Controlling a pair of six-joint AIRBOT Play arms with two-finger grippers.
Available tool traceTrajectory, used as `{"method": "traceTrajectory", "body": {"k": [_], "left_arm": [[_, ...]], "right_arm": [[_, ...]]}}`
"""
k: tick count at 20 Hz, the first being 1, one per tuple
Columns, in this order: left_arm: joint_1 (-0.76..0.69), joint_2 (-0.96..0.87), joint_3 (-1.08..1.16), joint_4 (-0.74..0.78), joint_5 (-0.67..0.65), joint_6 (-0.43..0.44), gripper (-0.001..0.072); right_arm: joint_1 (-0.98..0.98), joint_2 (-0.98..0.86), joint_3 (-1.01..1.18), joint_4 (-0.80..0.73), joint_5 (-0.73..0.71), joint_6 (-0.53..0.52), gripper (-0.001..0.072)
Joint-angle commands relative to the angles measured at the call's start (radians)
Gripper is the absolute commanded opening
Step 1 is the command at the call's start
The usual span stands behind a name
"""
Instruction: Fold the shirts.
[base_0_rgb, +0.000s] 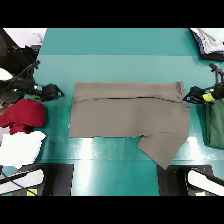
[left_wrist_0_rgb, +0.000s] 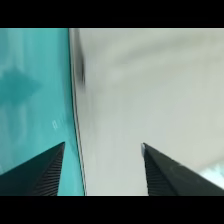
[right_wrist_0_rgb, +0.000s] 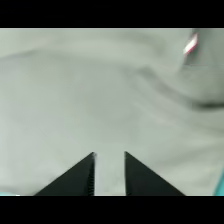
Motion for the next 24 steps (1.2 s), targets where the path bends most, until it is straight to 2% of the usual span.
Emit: {"method": "traceTrajectory", "body": {"k": [1, 6, 11, 12, 13, 17, 21, 23, 24], "left_arm": [[0.036, 0.135, -0.226, 0.007, -0.096, -0.004, 0.0568], [0.036, 0.196, -0.500, 0.003, -0.071, 0.001, 0.0567], [0.036, 0.196, -0.555, -0.051, -0.001, 0.022, 0.0565], [0.034, 0.196, -0.555, -0.058, 0.013, 0.022, 0.0481], [0.026, 0.196, -0.555, -0.062, 0.034, 0.022, 0.0428], [-0.068, 0.196, -0.555, -0.110, 0.130, 0.019, 0.0417], [-0.148, 0.196, -0.552, -0.111, 0.154, 0.008, 0.0413], [-0.145, 0.196, -0.525, -0.109, 0.132, -0.005, 0.0033], [-0.145, 0.196, -0.496, -0.109, 0.118, -0.005, 0.0021]], "right_arm": [[-0.083, 0.115, -0.095, 0.174, 0.063, -0.089, 0.0201], [-0.107, 0.181, -0.148, 0.174, 0.066, -0.098, 0.0201], [-0.107, 0.183, -0.147, 0.175, 0.078, -0.098, 0.0201], [-0.107, 0.183, -0.147, 0.175, 0.084, -0.098, 0.0201], [-0.107, 0.183, -0.147, 0.175, 0.090, -0.098, 0.0201], [-0.107, 0.184, -0.147, 0.174, 0.096, -0.098, 0.0202], [-0.108, 0.184, -0.147, 0.163, 0.111, -0.098, 0.0202], [-0.107, 0.184, -0.148, 0.079, 0.146, -0.097, 0.0202], [-0.107, 0.184, -0.148, 0.011, 0.164, -0.087, 0.0202]]}}
